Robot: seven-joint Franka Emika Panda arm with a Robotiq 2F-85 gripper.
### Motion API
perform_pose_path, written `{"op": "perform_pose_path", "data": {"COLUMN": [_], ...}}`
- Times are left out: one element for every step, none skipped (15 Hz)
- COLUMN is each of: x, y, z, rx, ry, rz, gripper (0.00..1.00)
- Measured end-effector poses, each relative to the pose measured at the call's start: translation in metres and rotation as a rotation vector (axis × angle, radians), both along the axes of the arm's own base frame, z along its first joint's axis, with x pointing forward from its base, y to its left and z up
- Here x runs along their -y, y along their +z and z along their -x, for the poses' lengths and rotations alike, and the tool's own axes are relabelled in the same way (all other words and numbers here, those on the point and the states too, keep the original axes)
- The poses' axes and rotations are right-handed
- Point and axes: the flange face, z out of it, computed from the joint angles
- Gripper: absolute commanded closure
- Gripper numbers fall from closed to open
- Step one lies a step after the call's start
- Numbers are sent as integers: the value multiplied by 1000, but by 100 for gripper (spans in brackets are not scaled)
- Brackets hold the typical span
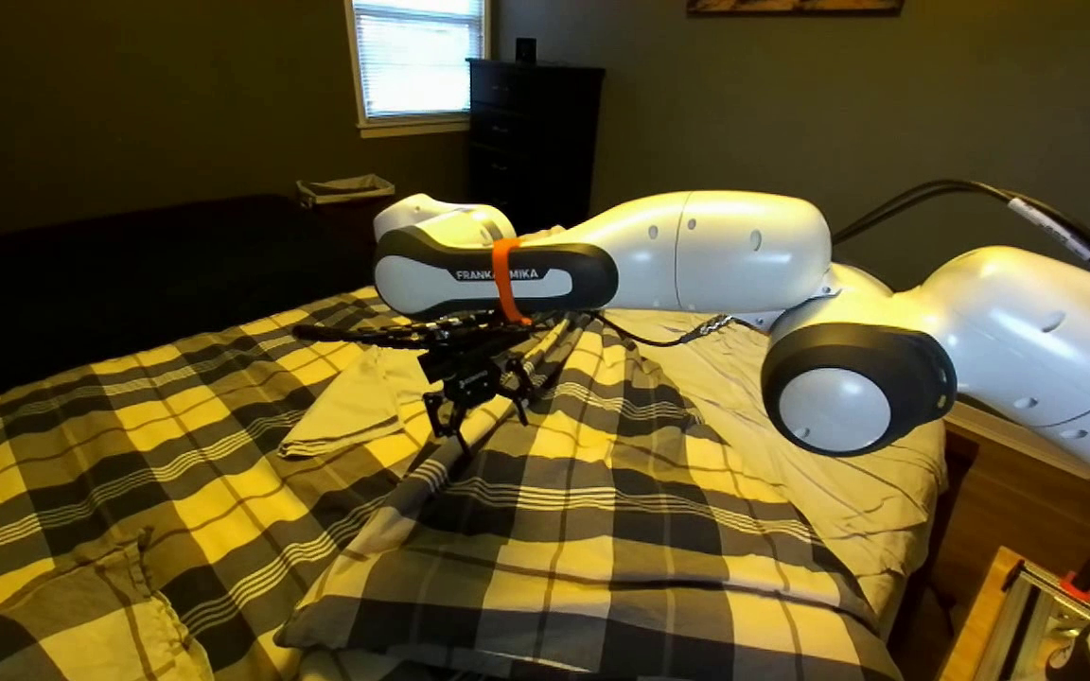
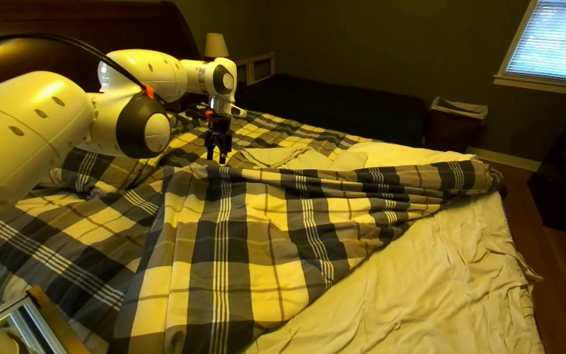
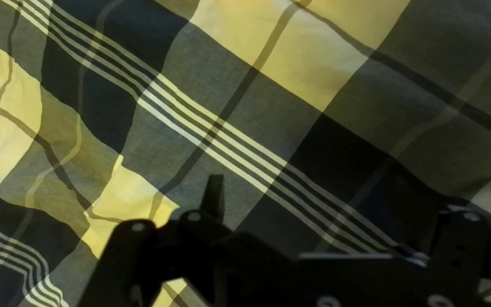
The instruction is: Cover the bed with the bed sheet
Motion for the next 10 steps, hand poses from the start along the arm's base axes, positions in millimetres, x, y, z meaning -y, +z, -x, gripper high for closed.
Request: {"op": "perform_pose_path", "data": {"x": [0, 1, 1, 0, -3, -5, -7, -9, -11, -13], "y": [0, -1, -3, -6, -11, -18, -27, -35, -43, -51], "z": [0, 0, -1, -2, -4, -7, -11, -16, -21, -26], "rx": [0, 0, 5, 15, 37, 61, 91, 130, 177, 223], "ry": [-5, -11, -20, -34, -54, -76, -102, -128, -157, -185], "rz": [1, 4, 7, 6, -2, -11, -21, -29, -39, -46], "gripper": [0, 0, 0, 0, 0, 0, 0, 0, 0, 0]}}
